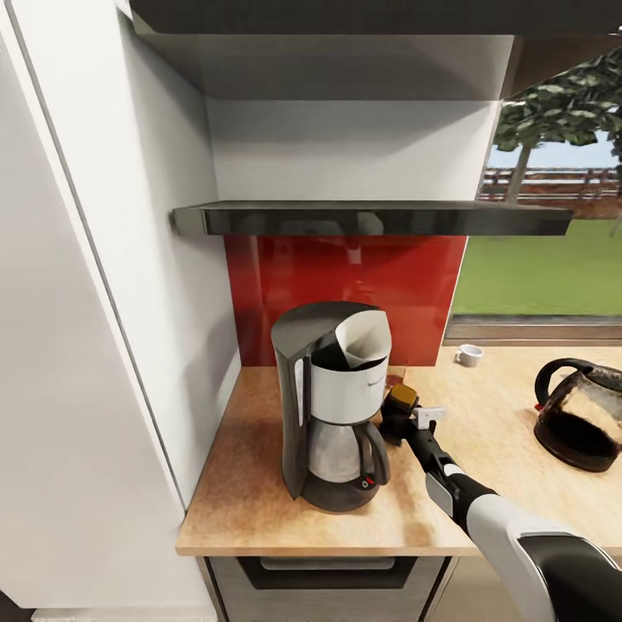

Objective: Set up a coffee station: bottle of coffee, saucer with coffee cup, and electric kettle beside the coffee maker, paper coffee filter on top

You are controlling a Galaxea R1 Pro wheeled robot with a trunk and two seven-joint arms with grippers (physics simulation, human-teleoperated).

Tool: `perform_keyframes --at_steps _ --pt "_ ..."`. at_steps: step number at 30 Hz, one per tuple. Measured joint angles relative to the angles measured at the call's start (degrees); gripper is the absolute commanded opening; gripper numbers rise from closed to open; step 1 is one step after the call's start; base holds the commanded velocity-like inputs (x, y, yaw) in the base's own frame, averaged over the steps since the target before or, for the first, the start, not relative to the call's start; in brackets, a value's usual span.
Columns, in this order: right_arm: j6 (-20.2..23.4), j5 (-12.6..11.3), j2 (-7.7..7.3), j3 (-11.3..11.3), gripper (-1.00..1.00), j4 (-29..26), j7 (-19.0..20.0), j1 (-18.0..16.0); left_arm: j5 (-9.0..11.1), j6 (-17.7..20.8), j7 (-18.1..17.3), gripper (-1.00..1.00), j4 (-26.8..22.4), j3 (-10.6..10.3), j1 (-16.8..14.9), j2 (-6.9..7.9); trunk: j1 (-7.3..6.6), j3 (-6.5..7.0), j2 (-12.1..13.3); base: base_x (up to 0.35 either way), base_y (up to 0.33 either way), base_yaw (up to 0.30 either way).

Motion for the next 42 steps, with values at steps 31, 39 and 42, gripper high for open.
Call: perform_keyframes --at_steps 31,39,42 --pt "0.0 0.1 0.35 0.1 1.00 1.4 0.0 0.2 0.1 0.0 0.0 1.00 0.0 0.0 0.0 0.12 0.00 0.00 0.0 0.000 -0.034 0.000" --pt "0.0 0.1 0.35 0.1 1.00 1.4 0.0 0.3 0.0 0.0 0.0 1.00 0.0 0.0 0.0 0.12 0.44 -0.36 -0.8 0.000 0.000 0.000" --pt "0.0 0.1 0.35 0.1 1.00 1.4 0.0 0.3 0.1 0.0 0.0 1.00 -0.1 0.0 0.0 0.17 0.66 -0.54 -1.2 0.000 0.000 0.000"
